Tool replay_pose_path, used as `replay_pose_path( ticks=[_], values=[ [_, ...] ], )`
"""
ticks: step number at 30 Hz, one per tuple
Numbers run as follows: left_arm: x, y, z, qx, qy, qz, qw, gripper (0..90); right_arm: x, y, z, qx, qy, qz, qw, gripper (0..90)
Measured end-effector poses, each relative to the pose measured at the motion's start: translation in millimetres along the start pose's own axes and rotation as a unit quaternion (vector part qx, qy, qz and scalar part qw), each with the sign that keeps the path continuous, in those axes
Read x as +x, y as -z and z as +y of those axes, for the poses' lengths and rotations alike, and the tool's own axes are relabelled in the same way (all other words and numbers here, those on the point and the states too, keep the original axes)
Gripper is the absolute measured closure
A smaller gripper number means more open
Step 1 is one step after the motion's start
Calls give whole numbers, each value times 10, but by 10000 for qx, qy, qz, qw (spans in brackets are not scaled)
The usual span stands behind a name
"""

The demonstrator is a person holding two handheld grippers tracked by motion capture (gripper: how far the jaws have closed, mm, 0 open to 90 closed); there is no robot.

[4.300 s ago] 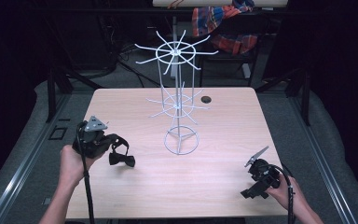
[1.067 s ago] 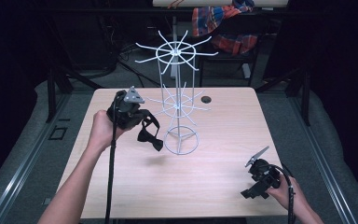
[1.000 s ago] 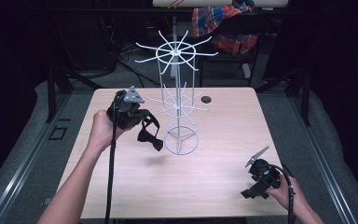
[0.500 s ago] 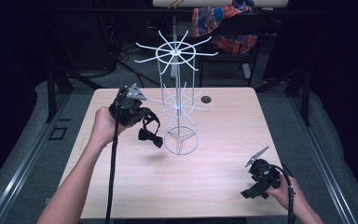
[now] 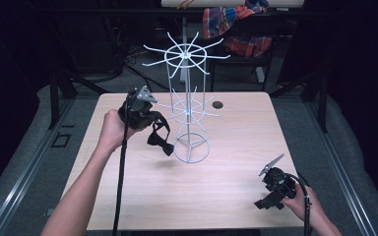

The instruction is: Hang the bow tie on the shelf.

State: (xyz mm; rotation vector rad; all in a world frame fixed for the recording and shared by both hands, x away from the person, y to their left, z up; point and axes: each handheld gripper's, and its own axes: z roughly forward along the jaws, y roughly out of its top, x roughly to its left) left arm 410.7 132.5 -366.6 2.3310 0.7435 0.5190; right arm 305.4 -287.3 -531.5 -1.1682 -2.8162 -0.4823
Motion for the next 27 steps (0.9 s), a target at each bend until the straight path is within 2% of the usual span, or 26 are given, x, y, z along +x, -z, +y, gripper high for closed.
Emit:
replay_pose_path(
  ticks=[21, 27],
  values=[
    [6, -200, 56, -81, 267, -48, 9996, 883, 7, -4, 3, 12, 0, -38, 10000, 147],
    [-8, -275, 82, -95, 334, -20, 9994, 882, 0, -2, -1, -7, -3, 16, 10000, 147]
  ],
)
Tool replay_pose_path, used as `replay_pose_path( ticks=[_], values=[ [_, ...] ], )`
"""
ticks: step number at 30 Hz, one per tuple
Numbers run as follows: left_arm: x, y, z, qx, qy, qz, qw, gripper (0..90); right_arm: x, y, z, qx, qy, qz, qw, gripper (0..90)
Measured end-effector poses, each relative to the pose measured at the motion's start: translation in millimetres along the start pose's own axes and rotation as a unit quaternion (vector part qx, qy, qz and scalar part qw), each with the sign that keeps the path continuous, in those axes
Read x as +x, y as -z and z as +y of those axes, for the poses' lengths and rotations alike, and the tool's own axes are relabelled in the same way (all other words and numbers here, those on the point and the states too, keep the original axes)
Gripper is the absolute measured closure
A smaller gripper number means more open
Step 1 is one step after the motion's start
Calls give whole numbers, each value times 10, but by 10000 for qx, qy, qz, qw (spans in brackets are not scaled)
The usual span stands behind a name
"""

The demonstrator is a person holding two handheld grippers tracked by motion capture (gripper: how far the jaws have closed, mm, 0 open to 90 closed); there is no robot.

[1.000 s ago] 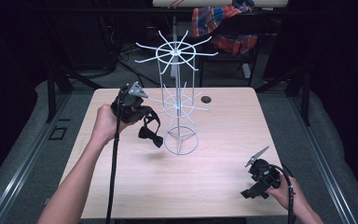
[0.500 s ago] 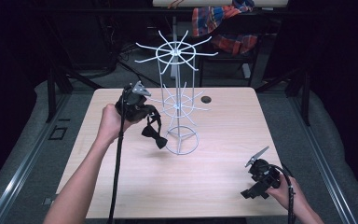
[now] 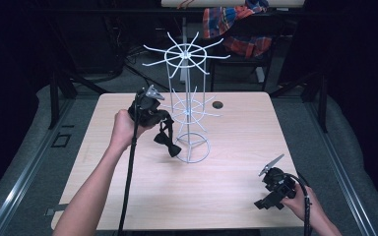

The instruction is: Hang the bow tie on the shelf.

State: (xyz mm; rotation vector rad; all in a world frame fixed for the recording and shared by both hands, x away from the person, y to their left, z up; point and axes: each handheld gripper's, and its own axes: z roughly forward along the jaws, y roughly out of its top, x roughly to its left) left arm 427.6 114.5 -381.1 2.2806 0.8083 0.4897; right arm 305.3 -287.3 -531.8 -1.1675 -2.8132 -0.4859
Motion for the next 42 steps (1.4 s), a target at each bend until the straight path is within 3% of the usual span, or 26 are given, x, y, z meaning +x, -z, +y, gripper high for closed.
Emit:
replay_pose_path(
  ticks=[12, 16, 19, 23, 25, 27, 32, 42],
  values=[
    [33, -51, -8, 45, 269, -123, 9996, 848, -3, -1, 0, 22, 13, -2, 10000, 147],
    [52, -45, -24, 31, 361, -107, 9993, 773, 3, -15, -1, 74, 19, 2, 10000, 146],
    [78, -27, -43, -38, 483, -187, 9987, 674, 4, -2, 1, 75, 33, -28, 10000, 146],
    [101, 8, -73, -105, 556, -126, 9983, 482, 3, -4, 1, 67, 31, -27, 10000, 146],
    [115, 37, -89, -127, 596, -116, 9981, 459, 4, -5, 1, 65, 26, -21, 10000, 146],
    [130, 69, -113, -166, 650, -97, 9977, 374, 4, 0, 2, 75, 41, -44, 10000, 146],
    [162, 175, -201, -250, 768, 41, 9967, 286, 3, -6, 0, 70, 24, -23, 10000, 146],
    [170, 400, -439, -178, 793, 408, 9959, 154, 11, -13, 4, 44, -2, 23, 10000, 146]
  ],
)
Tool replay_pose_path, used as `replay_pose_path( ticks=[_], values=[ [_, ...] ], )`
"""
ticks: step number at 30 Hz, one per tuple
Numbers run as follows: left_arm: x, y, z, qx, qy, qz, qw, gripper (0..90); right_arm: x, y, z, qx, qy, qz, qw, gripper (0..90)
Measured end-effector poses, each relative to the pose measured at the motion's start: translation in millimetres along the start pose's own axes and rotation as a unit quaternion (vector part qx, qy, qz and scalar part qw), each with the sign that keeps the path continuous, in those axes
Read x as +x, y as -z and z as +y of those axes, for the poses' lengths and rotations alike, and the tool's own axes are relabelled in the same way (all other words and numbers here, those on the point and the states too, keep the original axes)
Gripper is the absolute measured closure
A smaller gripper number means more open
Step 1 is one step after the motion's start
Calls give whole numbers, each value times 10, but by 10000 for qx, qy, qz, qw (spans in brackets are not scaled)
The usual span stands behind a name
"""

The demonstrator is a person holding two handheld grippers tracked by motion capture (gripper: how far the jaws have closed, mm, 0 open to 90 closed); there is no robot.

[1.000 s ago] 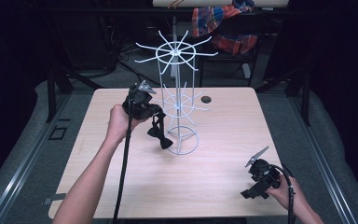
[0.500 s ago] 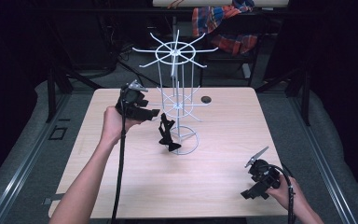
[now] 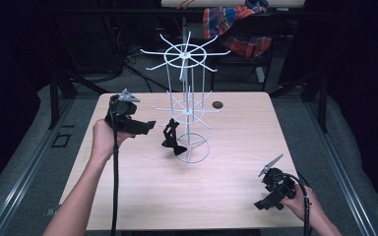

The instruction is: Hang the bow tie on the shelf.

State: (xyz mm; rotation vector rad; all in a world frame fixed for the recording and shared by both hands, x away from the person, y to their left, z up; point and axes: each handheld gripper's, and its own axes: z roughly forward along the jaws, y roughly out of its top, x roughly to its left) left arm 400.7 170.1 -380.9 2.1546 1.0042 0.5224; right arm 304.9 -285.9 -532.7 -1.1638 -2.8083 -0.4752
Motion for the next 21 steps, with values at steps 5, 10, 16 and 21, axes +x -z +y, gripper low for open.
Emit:
replay_pose_path(
  ticks=[5, 10, 16, 21],
  values=[
    [22, 111, -136, 21, -2, 203, 9998, 108, -3, -2, 0, 8, -4, -3, 10000, 146],
    [73, 221, -324, 93, 78, 351, 9993, 71, 2, -8, -2, -46, -39, 22, 10000, 146],
    [140, 296, -568, 225, 223, 467, 9984, 23, -9, -4, 10, 66, 44, -38, 10000, 146],
    [178, 312, -777, 329, 369, 521, 9974, 1, -11, -11, 11, 98, 30, -14, 9999, 146]
  ],
)
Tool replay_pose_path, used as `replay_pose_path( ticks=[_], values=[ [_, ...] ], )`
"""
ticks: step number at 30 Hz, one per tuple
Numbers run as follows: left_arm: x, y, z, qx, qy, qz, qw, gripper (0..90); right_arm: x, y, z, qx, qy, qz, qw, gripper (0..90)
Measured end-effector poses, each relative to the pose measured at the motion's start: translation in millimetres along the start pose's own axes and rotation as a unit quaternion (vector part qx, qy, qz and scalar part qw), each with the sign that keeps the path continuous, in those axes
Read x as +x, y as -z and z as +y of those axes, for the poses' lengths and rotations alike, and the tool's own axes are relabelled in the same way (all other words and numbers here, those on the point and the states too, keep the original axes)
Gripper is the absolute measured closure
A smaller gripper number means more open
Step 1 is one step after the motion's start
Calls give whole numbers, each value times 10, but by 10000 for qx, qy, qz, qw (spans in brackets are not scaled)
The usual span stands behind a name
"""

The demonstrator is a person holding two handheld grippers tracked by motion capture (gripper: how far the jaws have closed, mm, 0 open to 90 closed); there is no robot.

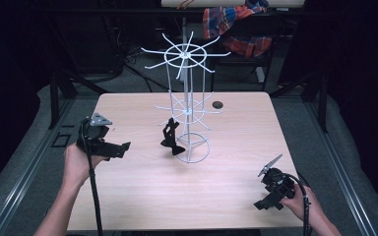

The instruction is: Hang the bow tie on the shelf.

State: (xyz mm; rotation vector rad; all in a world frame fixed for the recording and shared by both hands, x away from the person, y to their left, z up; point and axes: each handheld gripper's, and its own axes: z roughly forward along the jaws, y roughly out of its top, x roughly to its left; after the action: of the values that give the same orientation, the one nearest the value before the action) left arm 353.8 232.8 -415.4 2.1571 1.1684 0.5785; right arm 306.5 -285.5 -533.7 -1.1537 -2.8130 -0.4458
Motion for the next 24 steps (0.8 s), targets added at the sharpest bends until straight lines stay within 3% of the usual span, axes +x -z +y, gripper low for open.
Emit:
replay_pose_path(
  ticks=[6, 9, 15, 17, 20, 24],
  values=[
    [37, -35, -241, 232, 132, 7, 9996, 1, 5, -14, 0, -28, -46, -59, 10000, 146],
    [46, -62, -346, 333, 234, -141, 9991, 0, 0, -8, 4, -3, -17, -47, 10000, 146],
    [10, -141, -551, 689, 250, -180, 9971, 0, 4, -7, 0, -22, -33, -67, 10000, 146],
    [-8, -191, -624, 999, 229, -320, 9942, 0, -1, -3, 1, 4, -5, -37, 10000, 146],
    [-38, -266, -742, 1279, 219, -486, 9904, 0, 2, 1, -3, -6, 16, -47, 10000, 146],
    [-52, -354, -856, 1586, 123, -500, 9860, 0, 2, 9, -2, 14, 46, -71, 10000, 147]
  ],
)
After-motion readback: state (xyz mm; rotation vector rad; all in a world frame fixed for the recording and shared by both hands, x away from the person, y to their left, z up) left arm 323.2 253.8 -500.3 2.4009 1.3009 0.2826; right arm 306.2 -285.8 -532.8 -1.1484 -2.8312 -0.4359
